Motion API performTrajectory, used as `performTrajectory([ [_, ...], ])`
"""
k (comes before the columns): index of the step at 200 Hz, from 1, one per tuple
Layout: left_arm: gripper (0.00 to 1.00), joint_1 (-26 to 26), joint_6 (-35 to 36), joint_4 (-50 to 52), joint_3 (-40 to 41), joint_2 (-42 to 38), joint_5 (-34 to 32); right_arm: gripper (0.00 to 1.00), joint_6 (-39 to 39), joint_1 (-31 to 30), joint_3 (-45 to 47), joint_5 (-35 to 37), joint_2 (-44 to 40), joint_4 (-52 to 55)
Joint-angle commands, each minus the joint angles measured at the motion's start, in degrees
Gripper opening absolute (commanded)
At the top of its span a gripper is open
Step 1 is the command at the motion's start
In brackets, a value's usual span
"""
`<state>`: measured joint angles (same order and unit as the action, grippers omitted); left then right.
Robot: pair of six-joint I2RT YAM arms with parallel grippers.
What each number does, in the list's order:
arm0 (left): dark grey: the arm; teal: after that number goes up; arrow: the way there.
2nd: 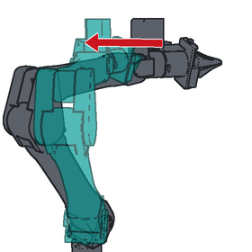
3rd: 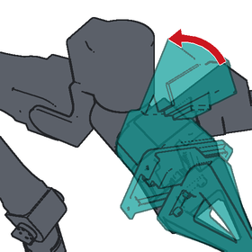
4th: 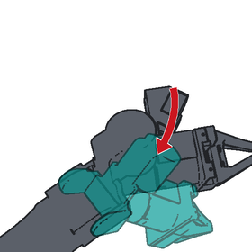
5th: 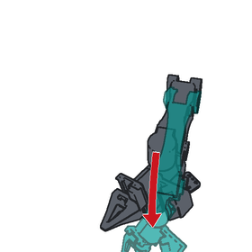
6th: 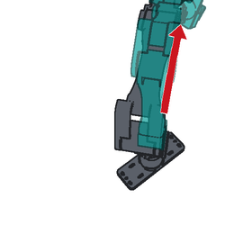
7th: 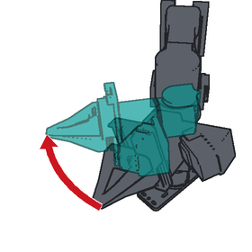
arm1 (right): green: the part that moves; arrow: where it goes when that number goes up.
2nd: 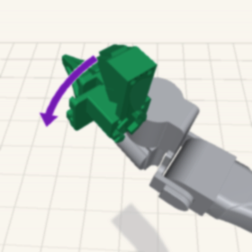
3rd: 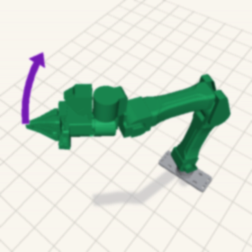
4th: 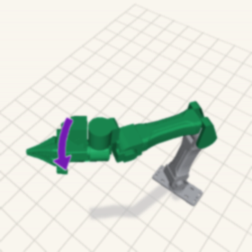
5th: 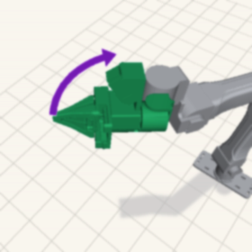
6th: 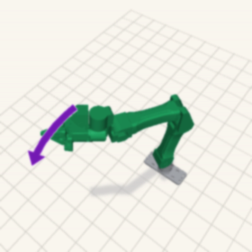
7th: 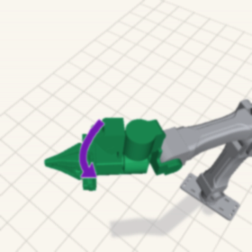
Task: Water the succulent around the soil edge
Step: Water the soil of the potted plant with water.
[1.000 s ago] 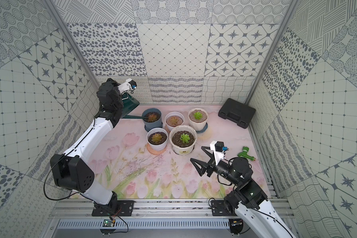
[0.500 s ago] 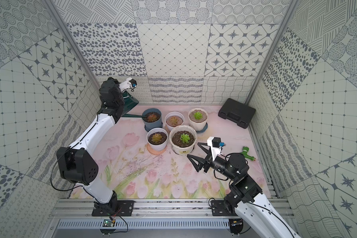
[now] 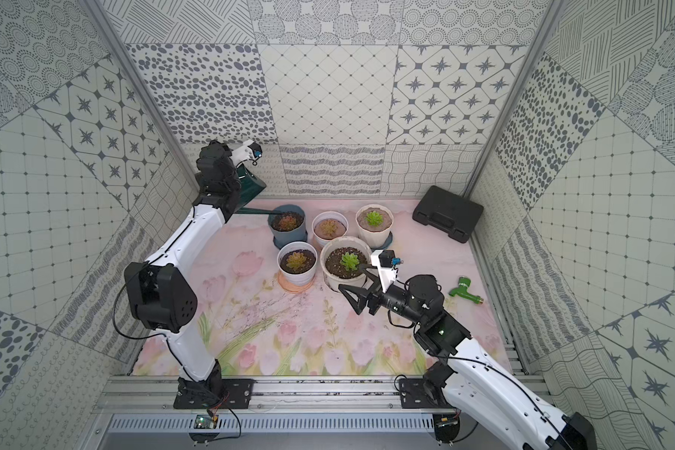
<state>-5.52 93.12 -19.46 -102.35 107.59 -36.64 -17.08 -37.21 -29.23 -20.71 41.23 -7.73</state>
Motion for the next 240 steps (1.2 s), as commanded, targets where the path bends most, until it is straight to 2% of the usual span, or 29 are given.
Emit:
performTrajectory([
  [1,0.0,-0.3,-8.5,-3.1,-5.4,1.7,-2.7,0.97,1.9,-0.6,-1.4,1.2,0.7,-3.3],
  [30,0.0,-0.9,-16.7,1.9,-10.0,2.9,-4.6,0.97,2.6,-1.1,-1.4,1.9,1.4,-3.0],
  [76,0.0,-3.4,-18.2,1.5,-8.2,2.7,-5.7,0.97,3.3,-1.2,-4.1,5.6,0.1,0.1],
  [113,0.0,-3.3,-31.5,8.6,-4.7,-2.5,-7.4,0.97,2.4,-1.2,-7.1,9.2,-1.9,5.6],
  [125,0.0,-2.9,-37.5,11.3,-1.8,-5.6,-7.3,0.97,2.0,-1.1,-7.9,10.6,-3.3,7.7],
  [142,0.0,-2.9,-49.8,16.3,2.7,-11.0,-7.1,0.97,2.2,-1.1,-9.7,13.5,-4.3,11.4],
  [161,0.0,-2.9,-69.2,24.1,8.1,-19.5,-5.6,0.97,3.9,-1.1,-13.0,16.9,-3.7,15.6],
  [178,0.0,-3.0,-90.2,33.0,12.4,-27.3,-4.7,0.97,4.6,-1.1,-16.4,19.0,-2.4,16.9],
  [188,0.0,-3.3,-99.1,37.6,15.0,-31.4,-3.8,0.97,4.1,-1.1,-19.4,19.0,-1.0,18.2],
  [216,0.0,-7.7,-112.2,39.3,28.0,-43.8,-3.2,0.97,1.9,-1.3,-25.6,15.4,2.4,19.3],
  [240,0.0,-12.6,-122.1,40.7,38.4,-53.4,-5.0,0.97,-3.3,-3.4,-27.1,19.5,5.2,16.5],
])
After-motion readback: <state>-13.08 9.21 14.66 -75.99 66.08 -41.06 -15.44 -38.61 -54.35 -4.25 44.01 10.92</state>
